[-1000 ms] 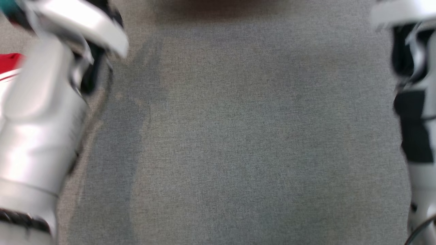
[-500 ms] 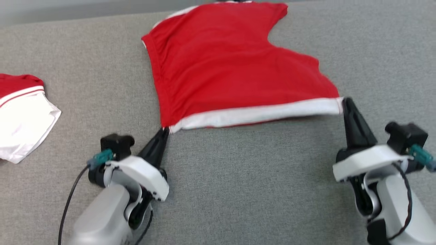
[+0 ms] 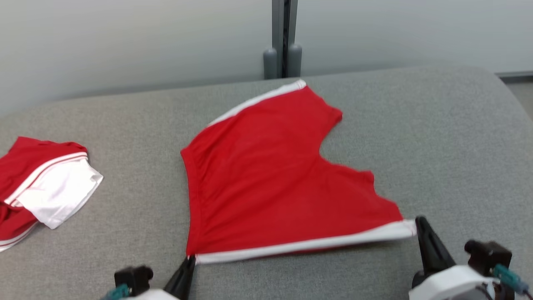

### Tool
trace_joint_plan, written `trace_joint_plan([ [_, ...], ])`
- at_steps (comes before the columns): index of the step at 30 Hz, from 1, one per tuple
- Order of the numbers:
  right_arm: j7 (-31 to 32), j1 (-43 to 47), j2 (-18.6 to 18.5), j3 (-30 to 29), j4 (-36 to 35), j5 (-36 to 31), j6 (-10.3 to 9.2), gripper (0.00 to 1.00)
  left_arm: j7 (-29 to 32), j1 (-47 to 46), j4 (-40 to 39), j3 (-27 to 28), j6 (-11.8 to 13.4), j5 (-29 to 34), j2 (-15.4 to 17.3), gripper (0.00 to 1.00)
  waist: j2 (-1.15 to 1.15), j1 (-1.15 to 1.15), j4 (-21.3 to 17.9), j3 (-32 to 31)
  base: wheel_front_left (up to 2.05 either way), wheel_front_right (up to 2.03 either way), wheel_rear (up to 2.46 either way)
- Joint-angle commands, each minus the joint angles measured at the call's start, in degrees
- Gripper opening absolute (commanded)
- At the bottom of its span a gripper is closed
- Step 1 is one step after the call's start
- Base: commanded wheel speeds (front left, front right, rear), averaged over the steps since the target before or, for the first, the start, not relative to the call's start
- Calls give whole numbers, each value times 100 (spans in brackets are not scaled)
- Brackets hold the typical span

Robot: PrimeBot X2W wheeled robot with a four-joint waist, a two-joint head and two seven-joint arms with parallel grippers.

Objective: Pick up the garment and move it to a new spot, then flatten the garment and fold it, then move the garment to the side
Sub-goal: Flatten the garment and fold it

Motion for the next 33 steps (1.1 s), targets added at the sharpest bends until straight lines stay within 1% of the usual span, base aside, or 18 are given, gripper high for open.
trace_joint_plan([
  [1,-31,234,-38,-7,-22,64,-3,0,-1,303,-54,155,11,66,36,0,0,0,23,-315,0,0,0],
  [8,-31,1039,-102,190,-187,157,-3,0,-1,1238,-453,622,11,364,-20,0,0,0,80,-587,0,0,0],
  [14,-31,1375,-203,219,-431,140,-3,0,-3,1591,-799,638,10,578,7,0,0,0,146,-680,0,0,0],
  [17,-31,1310,-250,146,-579,141,-3,0,-5,1576,-1128,643,10,640,-1,0,0,0,214,-651,0,0,0],
  [22,-31,721,-299,68,-688,105,-3,0,-5,1231,-1766,538,9,451,-50,0,0,0,362,-489,0,0,0],
  [26,-31,-76,-351,77,-586,37,-3,0,-4,777,-2057,490,8,145,-97,0,0,0,538,-223,0,0,0],
  [31,-31,-1244,-450,163,-206,-93,-3,0,-5,61,-2022,303,8,-119,-131,0,0,0,793,240,0,0,0],
  [32,-31,-1712,-488,257,14,-162,-2,0,-5,-263,-1953,179,8,-201,-140,0,0,0,900,453,0,0,0],
  [33,-31,-1948,-518,286,125,-195,-3,0,-5,-418,-1923,139,8,-257,-157,0,0,0,957,580,0,0,0],
])
